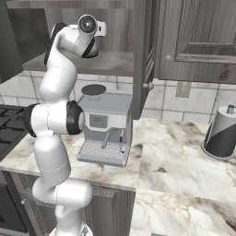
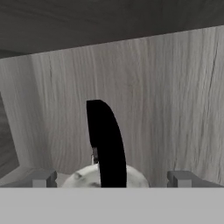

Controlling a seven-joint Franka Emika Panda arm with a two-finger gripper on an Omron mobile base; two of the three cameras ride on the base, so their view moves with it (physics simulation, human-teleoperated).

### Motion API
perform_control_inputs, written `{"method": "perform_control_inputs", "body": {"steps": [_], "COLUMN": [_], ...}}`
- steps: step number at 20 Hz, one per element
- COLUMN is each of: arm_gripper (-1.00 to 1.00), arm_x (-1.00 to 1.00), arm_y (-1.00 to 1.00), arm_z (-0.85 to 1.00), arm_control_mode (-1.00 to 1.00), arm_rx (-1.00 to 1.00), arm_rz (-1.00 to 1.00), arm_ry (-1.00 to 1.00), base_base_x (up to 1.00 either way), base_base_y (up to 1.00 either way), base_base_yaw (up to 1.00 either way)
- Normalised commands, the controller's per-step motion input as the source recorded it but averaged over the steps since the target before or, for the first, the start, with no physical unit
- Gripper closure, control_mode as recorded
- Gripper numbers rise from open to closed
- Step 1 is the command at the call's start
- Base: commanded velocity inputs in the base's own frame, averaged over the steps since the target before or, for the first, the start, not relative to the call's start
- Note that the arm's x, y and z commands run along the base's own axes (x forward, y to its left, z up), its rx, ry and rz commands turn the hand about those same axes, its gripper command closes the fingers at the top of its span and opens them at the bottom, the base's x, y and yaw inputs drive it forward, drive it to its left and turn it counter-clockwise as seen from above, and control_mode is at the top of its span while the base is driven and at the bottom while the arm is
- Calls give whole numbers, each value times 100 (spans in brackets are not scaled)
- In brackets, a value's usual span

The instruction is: Open the cabinet, pick the kettle from the cabinet, and place it in the sink.

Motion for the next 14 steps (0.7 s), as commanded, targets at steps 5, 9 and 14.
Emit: {"method": "perform_control_inputs", "body": {"steps": [5, 9, 14], "arm_gripper": [100, 100, 100], "arm_x": [-4, -10, -13], "arm_y": [0, 0, 0], "arm_z": [-1, -2, -7], "arm_control_mode": [-100, -100, -100], "arm_rx": [0, 0, 0], "arm_rz": [0, 0, 0], "arm_ry": [0, 0, 0], "base_base_x": [0, 0, 0], "base_base_y": [0, 0, 0], "base_base_yaw": [0, 0, 0]}}
